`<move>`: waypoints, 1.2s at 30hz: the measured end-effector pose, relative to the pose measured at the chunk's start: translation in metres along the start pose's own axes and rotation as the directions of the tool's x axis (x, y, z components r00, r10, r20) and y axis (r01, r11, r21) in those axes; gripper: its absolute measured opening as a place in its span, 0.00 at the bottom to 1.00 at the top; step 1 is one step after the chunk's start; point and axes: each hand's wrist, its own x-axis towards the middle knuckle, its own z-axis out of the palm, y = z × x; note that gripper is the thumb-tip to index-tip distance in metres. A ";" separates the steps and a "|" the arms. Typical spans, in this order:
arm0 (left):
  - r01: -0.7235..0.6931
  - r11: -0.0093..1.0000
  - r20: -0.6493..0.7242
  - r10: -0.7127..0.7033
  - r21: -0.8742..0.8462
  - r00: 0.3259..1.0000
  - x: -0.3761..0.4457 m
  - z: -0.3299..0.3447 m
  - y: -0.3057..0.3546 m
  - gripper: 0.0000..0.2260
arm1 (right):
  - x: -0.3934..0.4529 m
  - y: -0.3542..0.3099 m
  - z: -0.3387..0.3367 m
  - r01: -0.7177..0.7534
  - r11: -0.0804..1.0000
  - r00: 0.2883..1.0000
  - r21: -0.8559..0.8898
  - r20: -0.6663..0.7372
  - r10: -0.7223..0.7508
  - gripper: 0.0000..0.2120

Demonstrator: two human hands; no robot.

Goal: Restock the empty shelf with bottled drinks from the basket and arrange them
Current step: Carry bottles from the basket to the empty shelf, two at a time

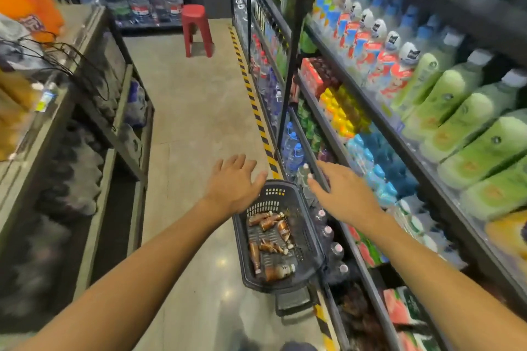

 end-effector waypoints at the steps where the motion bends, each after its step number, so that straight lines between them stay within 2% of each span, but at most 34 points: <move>1: 0.004 1.000 0.024 -0.004 0.000 1.000 0.009 0.007 -0.002 0.28 | 0.010 0.004 0.007 -0.003 1.000 1.000 0.003 0.008 0.003 0.30; 7: 0.077 0.994 0.067 -0.082 0.072 0.994 0.060 0.071 -0.013 0.29 | 0.073 0.047 0.070 0.018 1.000 0.999 -0.015 0.040 -0.018 0.31; 11: 0.146 0.985 0.102 -0.154 0.088 0.983 0.088 0.123 -0.015 0.30 | 0.110 0.074 0.117 0.031 0.996 0.989 -0.081 0.144 -0.019 0.33; 14: 0.172 0.982 0.155 -0.182 0.080 0.971 0.103 0.167 -0.017 0.30 | 0.129 0.099 0.165 0.084 0.994 0.978 -0.071 0.199 -0.068 0.30; 16: 0.186 0.980 0.173 -0.197 0.077 0.965 0.114 0.201 -0.020 0.31 | 0.141 0.115 0.197 0.103 0.994 0.981 -0.043 0.171 -0.094 0.29; 19: 0.172 0.981 0.242 -0.189 0.093 0.952 0.132 0.255 -0.026 0.31 | 0.158 0.126 0.239 0.076 0.989 0.975 -0.130 0.219 -0.046 0.32; 23: 0.162 0.983 0.321 -0.181 0.084 0.930 0.156 0.344 -0.039 0.30 | 0.172 0.146 0.325 0.082 0.988 0.965 -0.132 0.260 -0.046 0.37; 29: 0.128 0.986 0.411 -0.160 0.103 0.897 0.177 0.487 -0.062 0.32 | 0.187 0.176 0.469 0.073 0.992 0.936 -0.106 0.350 -0.031 0.35; 36: 0.073 0.996 0.545 -0.090 0.053 0.833 0.194 0.650 -0.087 0.30 | 0.212 0.206 0.637 -0.075 0.997 0.869 -0.026 0.488 0.078 0.37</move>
